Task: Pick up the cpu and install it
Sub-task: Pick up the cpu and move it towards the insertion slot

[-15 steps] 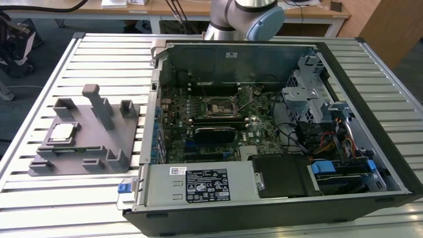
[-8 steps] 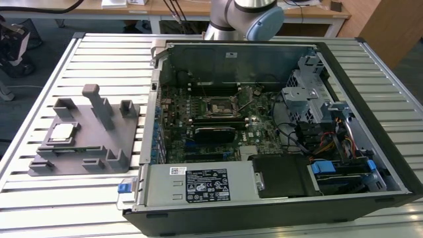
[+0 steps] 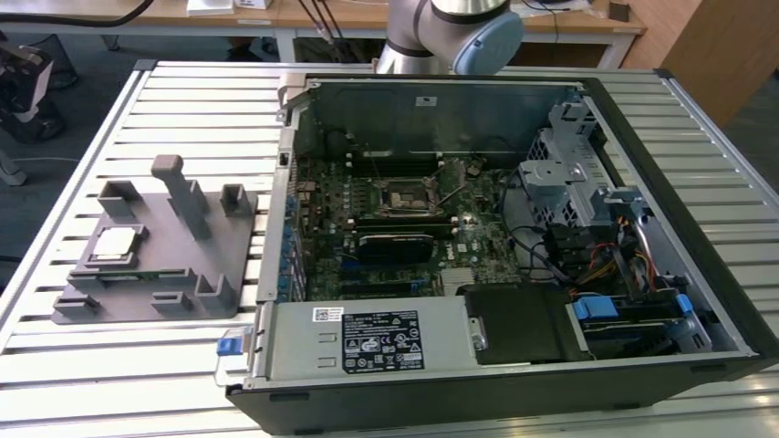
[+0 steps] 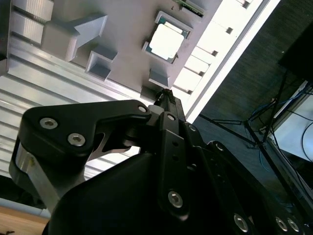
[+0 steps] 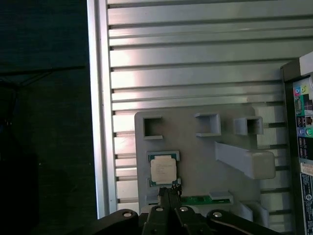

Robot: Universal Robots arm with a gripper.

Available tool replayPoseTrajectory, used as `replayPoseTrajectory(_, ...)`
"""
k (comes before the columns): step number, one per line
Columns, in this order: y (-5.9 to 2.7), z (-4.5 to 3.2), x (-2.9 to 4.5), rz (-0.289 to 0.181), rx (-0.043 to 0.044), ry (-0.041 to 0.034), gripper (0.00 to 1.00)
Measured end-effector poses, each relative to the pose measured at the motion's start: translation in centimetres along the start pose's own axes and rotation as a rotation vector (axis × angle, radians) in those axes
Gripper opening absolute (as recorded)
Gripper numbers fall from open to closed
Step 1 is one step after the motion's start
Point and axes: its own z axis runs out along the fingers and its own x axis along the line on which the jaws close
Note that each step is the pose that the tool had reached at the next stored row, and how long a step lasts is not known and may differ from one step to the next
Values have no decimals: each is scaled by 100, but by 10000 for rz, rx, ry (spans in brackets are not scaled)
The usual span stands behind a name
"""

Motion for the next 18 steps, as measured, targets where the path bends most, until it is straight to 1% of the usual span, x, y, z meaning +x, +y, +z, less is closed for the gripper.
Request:
replayPoseTrajectory(7,-4,21,1,1,3,18,11)
replayPoseTrajectory(13,-13,77,1,1,18,26,11)
replayPoseTrajectory(18,-20,102,1,1,3,23,11)
